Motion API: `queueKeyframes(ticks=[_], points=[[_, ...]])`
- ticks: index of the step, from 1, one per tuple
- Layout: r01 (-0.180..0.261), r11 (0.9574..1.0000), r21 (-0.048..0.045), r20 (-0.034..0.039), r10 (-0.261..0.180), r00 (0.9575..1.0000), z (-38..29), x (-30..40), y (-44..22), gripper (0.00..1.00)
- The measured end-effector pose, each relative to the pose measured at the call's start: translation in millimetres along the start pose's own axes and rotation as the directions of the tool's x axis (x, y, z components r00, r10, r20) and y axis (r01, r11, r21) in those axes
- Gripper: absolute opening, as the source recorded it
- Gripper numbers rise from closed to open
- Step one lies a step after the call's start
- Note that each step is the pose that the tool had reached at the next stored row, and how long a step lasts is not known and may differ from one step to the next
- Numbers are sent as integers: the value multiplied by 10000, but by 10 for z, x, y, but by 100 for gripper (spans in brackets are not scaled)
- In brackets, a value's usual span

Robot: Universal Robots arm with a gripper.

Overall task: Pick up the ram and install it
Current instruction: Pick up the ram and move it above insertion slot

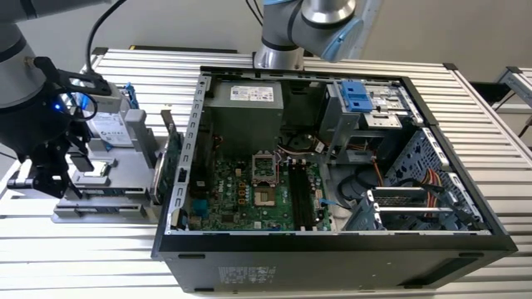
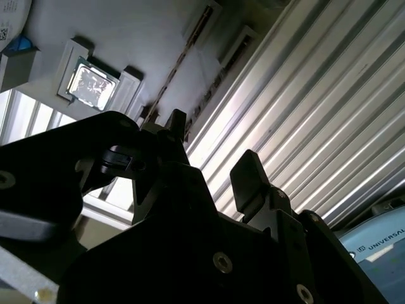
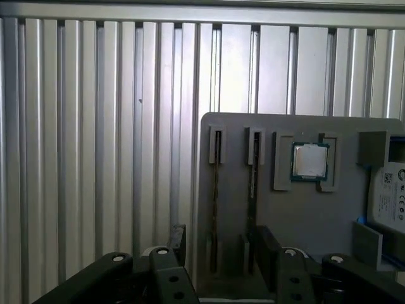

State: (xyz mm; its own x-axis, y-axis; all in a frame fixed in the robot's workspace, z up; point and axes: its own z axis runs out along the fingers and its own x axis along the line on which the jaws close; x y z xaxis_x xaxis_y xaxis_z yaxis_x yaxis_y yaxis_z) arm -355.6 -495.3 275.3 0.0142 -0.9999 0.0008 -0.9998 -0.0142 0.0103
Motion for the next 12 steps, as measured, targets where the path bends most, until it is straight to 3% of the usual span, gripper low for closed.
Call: queueKeyframes(ticks=[12], points=[[0,10000,0,0,0,10000,107,0,-4,100]])
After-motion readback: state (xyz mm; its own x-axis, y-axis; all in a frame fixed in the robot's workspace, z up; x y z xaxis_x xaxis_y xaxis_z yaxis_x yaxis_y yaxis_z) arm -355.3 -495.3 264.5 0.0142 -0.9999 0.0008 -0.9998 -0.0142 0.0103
